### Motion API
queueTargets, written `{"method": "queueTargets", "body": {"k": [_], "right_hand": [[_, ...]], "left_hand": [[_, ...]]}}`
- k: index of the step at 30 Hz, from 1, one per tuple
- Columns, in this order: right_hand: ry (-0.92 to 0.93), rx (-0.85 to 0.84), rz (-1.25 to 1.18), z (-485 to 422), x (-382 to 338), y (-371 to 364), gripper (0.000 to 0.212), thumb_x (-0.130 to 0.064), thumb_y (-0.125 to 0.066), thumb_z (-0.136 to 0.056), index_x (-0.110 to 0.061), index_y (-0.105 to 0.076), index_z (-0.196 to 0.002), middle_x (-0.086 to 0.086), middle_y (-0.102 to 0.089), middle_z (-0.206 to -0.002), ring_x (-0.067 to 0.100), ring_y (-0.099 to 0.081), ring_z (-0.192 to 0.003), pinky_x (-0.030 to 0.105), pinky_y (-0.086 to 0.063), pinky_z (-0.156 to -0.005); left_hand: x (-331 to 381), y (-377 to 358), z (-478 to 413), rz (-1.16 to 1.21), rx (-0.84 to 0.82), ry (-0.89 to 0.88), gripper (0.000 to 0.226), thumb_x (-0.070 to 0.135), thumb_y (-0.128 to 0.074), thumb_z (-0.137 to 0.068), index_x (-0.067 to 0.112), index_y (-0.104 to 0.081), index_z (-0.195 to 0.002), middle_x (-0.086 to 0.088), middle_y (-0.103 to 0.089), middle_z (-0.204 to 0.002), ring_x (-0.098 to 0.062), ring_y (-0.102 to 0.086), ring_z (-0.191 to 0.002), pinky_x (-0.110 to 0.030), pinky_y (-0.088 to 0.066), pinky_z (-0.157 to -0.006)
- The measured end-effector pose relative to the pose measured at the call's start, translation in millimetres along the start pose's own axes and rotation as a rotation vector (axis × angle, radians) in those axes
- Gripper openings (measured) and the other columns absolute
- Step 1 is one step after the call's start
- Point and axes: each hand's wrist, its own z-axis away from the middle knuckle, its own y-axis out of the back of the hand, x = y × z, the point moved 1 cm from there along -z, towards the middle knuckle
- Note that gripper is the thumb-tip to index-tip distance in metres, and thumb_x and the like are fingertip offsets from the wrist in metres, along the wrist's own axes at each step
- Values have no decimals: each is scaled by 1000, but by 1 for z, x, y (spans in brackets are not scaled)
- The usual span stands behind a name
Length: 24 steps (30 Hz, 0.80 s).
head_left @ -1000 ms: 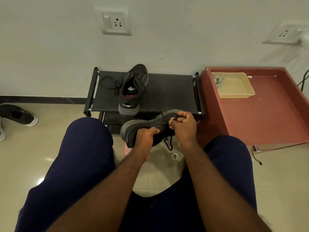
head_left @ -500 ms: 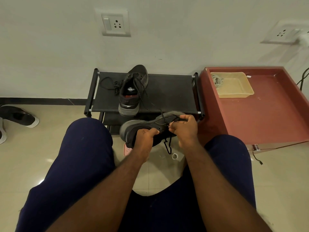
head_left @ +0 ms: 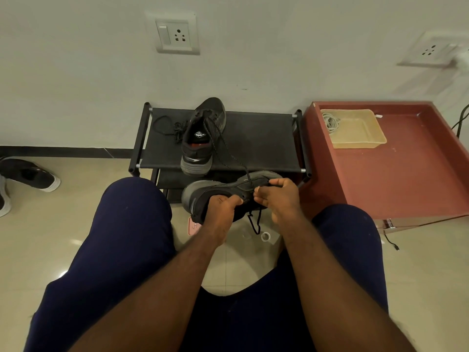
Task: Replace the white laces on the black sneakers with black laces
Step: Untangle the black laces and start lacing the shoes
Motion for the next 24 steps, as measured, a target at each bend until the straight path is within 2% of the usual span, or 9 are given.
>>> {"method": "queueTargets", "body": {"k": [2, 6, 8, 10, 12, 14, 18, 21, 24], "right_hand": [[9, 9, 55, -1, 1, 2, 37, 13, -70, -82, -4, -51, -110, 19, -67, -94, 25, -71, -75, 29, -60, -63], [157, 83, 319, -1, 5, -2, 31, 7, -70, -80, -17, -53, -90, 19, -70, -90, 28, -73, -74, 38, -62, -64], [252, 73, 461, 0, 9, -5, 28, 0, -69, -79, -23, -55, -85, 13, -71, -87, 26, -72, -76, 45, -62, -69], [338, 36, 602, -5, 12, -7, 23, -5, -67, -80, -27, -58, -83, 6, -71, -87, 22, -71, -80, 46, -61, -75], [388, -37, 729, -2, 9, -9, 19, -3, -61, -88, -22, -66, -91, 6, -72, -95, 20, -69, -88, 41, -59, -85], [425, -149, 875, 1, 4, -12, 26, -2, -55, -94, -13, -72, -112, 6, -72, -110, 18, -67, -100, 35, -55, -93], [463, -364, 1185, 5, -6, -17, 35, -6, -52, -100, -11, -65, -132, 10, -66, -130, 24, -61, -119, 31, -43, -106], [451, -406, 1200, -1, -11, -17, 32, -5, -51, -101, -7, -67, -128, 13, -66, -128, 29, -59, -119, 28, -40, -102], [494, -347, 1154, -1, -9, -14, 24, -7, -57, -98, -9, -74, -115, 9, -68, -117, 22, -63, -106, 34, -46, -100]], "left_hand": [[0, 0, 1, -18, 0, -6, 19, 13, -66, -78, 6, -52, -67, -12, -46, -67, -26, -47, -69, -39, -45, -69], [-3, -1, 2, -96, -6, -31, 24, 7, -62, -86, 7, -50, -65, -13, -47, -68, -25, -45, -68, -34, -41, -63], [-4, -1, 1, -84, 0, -31, 20, 7, -63, -85, 7, -52, -68, -12, -47, -69, -25, -44, -69, -36, -40, -65], [-3, -1, 0, -40, 14, -19, 12, 8, -64, -83, 7, -55, -75, -12, -49, -74, -24, -44, -72, -37, -40, -69], [-2, 0, 0, -4, 24, -5, 10, 11, -65, -81, 7, -56, -78, -12, -50, -77, -24, -44, -73, -36, -40, -67], [-2, 1, -1, 13, 41, -1, 9, 9, -64, -82, 6, -56, -79, -14, -50, -77, -23, -46, -72, -30, -41, -61], [-3, 1, -5, 26, 58, 15, 4, 4, -61, -85, 4, -59, -82, -15, -54, -79, -23, -51, -72, -26, -44, -60], [-2, 2, -5, 15, 62, 13, 7, 5, -61, -85, 3, -58, -79, -13, -54, -76, -19, -51, -67, -28, -43, -60], [-2, 3, -5, 14, 59, 14, 13, 7, -62, -84, 4, -58, -72, -13, -56, -75, -19, -52, -68, -30, -44, -65]]}}
